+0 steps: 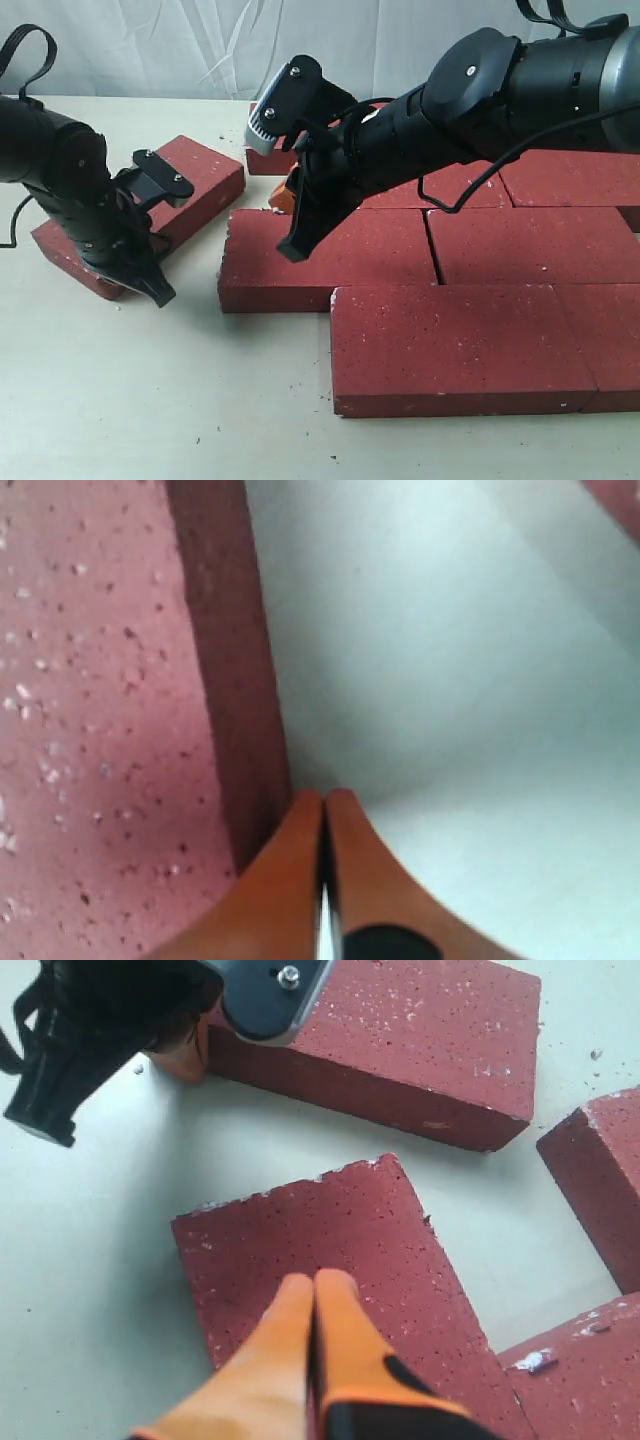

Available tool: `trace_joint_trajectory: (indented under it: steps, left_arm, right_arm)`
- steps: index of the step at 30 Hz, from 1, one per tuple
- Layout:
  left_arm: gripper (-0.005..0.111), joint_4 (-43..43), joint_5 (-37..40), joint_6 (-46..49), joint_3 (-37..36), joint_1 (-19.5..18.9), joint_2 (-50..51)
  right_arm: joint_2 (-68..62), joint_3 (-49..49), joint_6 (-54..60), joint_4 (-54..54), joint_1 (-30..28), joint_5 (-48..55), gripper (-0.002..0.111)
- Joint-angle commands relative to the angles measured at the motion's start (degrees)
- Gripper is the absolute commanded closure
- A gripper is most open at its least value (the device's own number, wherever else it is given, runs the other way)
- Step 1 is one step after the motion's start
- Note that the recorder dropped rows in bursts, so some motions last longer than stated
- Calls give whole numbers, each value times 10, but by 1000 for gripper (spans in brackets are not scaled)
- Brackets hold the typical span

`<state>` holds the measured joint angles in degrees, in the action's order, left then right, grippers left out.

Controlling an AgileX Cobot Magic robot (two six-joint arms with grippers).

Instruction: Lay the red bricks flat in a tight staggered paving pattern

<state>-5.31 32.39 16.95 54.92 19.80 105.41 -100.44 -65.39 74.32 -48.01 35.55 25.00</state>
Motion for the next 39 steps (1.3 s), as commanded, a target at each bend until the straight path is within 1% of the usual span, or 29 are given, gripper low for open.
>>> trace_joint_trajectory:
  steps: [1,5,10,14,17,19,22,24,27,29,31,34,36,39]
  left_arm:
    - [107,-36,27,-30,4,-33,-6]
    - [107,-36,10,-30,4,-77,-6]
    - [107,-30,-47,-30,-2,-129,-6]
    - [107,-19,-77,-30,-16,-160,-6]
    - [107,-7,-68,-30,-18,-169,-6]
    - [107,-2,-36,-30,-18,-167,-16]
    - [107,10,1,-28,-18,-162,-65]
    - [107,19,2,-28,-20,-162,-107]
    - [107,3,-45,-29,-38,-165,-172]
    - [107,0,-124,-29,-58,-179,-200]
    - [107,3,-202,-30,-82,-201,-208]
    - [107,17,-275,-31,-115,-253,-196]
    - [107,58,-312,-31,-128,-297,-181]
    - [107,101,-327,-31,-129,-345,-154]
  right_arm:
    - [1,-1,4,2,-1,-4,109]
    - [1,-1,4,2,-1,-10,109]
    - [1,-1,4,2,-1,-16,109]
    - [-4,-1,4,0,-1,-32,109]
    - [-14,-1,4,-6,-1,-51,109]
    - [-24,-1,4,-34,-1,-67,109]
    - [-40,-12,6,-93,-1,-77,109]
    - [-47,-23,6,-107,-1,-69,109]
    - [-64,-54,6,-114,-1,-46,109]
    - [-89,-100,-31,-115,-1,-52,109]
    - [-120,-161,-97,-73,-1,-47,109]
    - [-181,-272,-258,64,0,16,109]
    - [-235,-363,-399,205,6,65,109]
    - [-317,-488,-578,404,26,143,109]
